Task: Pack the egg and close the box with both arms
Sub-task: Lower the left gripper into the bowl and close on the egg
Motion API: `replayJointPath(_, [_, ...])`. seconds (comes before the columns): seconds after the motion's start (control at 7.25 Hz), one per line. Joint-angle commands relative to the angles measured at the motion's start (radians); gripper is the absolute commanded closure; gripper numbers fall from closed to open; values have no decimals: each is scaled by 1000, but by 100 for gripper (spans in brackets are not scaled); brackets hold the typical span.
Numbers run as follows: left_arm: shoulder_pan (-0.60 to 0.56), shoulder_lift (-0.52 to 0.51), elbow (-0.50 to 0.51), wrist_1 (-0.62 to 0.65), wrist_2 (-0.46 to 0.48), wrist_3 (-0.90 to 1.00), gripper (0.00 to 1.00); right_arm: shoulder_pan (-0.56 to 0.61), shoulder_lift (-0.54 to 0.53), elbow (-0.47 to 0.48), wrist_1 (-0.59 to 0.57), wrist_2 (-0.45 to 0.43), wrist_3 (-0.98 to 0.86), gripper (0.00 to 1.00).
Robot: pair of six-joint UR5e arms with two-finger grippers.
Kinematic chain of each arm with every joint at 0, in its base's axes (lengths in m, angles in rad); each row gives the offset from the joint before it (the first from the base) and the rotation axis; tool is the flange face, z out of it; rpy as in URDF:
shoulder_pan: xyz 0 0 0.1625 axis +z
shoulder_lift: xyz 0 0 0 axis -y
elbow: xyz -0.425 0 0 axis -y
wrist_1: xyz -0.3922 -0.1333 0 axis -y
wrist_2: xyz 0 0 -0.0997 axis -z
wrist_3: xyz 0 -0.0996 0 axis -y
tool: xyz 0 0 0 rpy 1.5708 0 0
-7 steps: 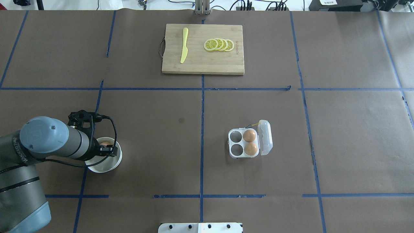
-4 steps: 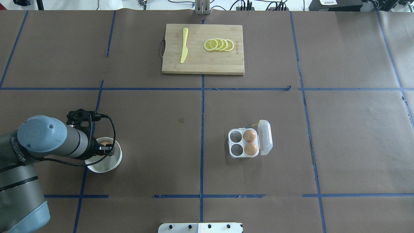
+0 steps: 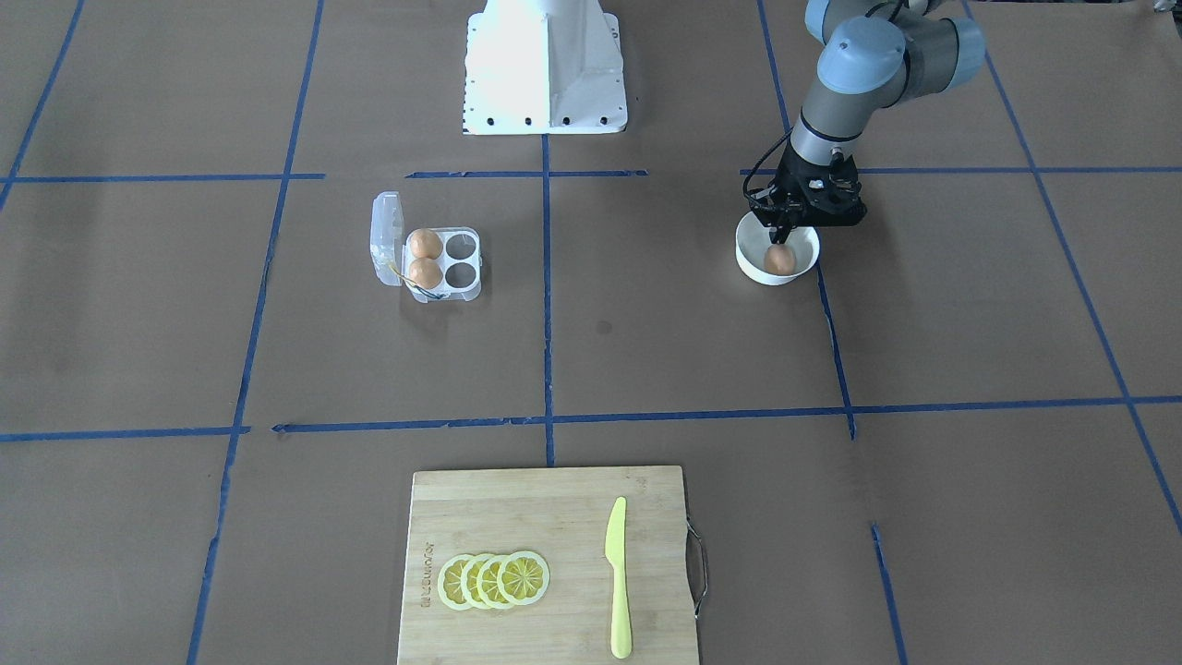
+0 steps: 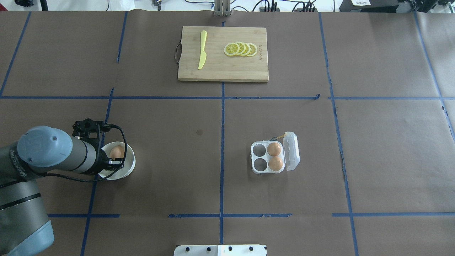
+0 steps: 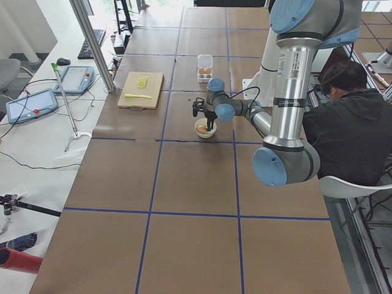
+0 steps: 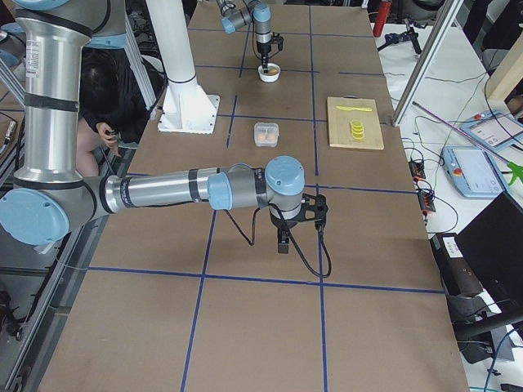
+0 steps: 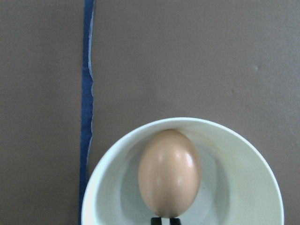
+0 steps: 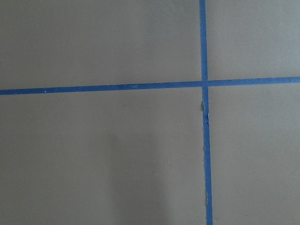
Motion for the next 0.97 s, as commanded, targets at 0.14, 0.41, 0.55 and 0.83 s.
replayJointPath(0.14, [-4, -3, 3, 0, 0, 0, 8, 0, 0, 1, 0, -1, 0, 0])
replayJointPath(0.41, [-4, -9, 8, 0, 0, 0, 8, 0, 0, -1, 0, 1, 0, 0])
replayJointPath(0.55, [-4, -11, 11, 0, 0, 0, 9, 0, -2, -1, 0, -1, 0, 0])
replayJointPath(0.83, [-4, -20, 15, 0, 0, 0, 17, 0, -3, 1, 0, 1, 0, 0])
